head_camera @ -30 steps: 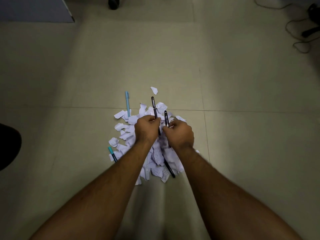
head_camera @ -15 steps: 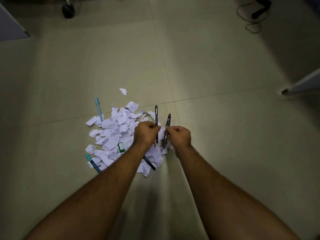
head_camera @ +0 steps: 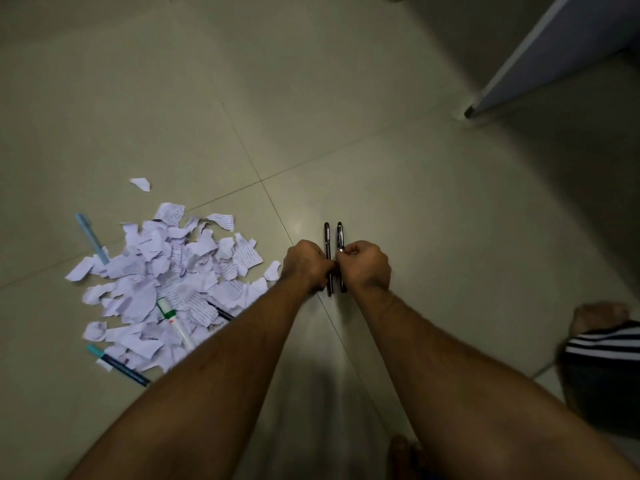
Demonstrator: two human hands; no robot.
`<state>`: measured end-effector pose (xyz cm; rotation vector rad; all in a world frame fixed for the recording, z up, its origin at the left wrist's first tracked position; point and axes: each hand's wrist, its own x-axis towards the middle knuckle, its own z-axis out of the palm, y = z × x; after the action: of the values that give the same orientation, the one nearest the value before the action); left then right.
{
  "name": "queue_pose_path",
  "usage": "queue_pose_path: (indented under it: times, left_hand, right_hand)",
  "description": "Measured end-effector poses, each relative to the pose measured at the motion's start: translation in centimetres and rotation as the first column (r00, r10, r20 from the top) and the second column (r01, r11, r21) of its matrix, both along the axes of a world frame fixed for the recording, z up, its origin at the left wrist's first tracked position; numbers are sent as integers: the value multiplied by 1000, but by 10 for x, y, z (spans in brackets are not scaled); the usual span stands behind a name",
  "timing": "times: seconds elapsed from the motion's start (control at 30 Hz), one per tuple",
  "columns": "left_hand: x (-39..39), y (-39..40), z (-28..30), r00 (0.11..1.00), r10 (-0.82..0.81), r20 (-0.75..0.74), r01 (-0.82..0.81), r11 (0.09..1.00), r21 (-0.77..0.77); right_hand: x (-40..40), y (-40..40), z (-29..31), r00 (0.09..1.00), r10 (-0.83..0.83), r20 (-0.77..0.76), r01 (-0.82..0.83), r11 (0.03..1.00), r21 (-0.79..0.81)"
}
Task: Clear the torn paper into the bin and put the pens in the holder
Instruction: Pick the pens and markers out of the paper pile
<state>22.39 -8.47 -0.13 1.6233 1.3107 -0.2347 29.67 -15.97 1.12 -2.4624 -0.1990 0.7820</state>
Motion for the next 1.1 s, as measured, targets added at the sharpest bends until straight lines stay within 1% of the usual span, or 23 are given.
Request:
queue_pose_path:
  times: [0.1, 0.2, 0.33, 0.43, 0.5, 0.57, 0.63, 0.7, 0.77, 0.83, 0.93, 0.97, 1.1]
  left_hand:
    - [6, -8, -4, 998, -48, -40, 51, 996, 74]
    - [1, -9, -8, 999, -37, -31, 40, 993, 110]
    - [-21, -6, 0, 992, 95, 85, -111, 974, 196]
    - [-54, -4, 6, 961, 242, 134, -267, 939, 219]
    - [-88, 2, 9, 930, 347, 124, -366, 906, 213]
    - [-121, 8, 12, 914, 394, 92, -405, 884, 235]
    - [-156, 12, 14, 889, 454, 65, -454, 850, 269]
    - [-191, 11, 16, 823, 567, 38, -551, 780, 297]
    - [-215, 5, 14, 743, 670, -9, -629, 703, 332]
    - [-234, -6, 12, 660, 749, -57, -688, 633, 354]
    - [-250, -18, 6, 560, 826, -66, -758, 543, 360]
    - [-254, -22, 3, 556, 829, -64, -764, 539, 355]
    - [-244, -18, -2, 674, 735, -70, -678, 654, 335]
  right_hand:
    - [0, -6, -8, 1000, 9, 19, -9, 1000, -26]
    - [-4, -6, -8, 999, -32, 23, 32, 999, -14]
    - [-32, -2, 6, 991, -94, 100, 90, 995, 50]
    - [-66, 9, 11, 993, -83, 82, 74, 991, 114]
    - [-96, 22, 13, 999, 8, 44, -14, 990, 137]
    - [-121, 34, 13, 995, 103, 14, -104, 986, 132]
    - [-146, 45, 13, 972, 235, -4, -233, 966, 108]
    - [-172, 54, 11, 919, 394, -12, -391, 916, 87]
    - [-189, 56, 6, 857, 514, 39, -516, 853, 78]
    - [-199, 53, -2, 799, 593, 101, -599, 800, 44]
    - [-204, 45, -16, 717, 689, 104, -691, 723, -31]
    - [-205, 42, -19, 691, 716, 99, -715, 697, -48]
    - [-202, 42, -25, 664, 739, 118, -736, 673, -74]
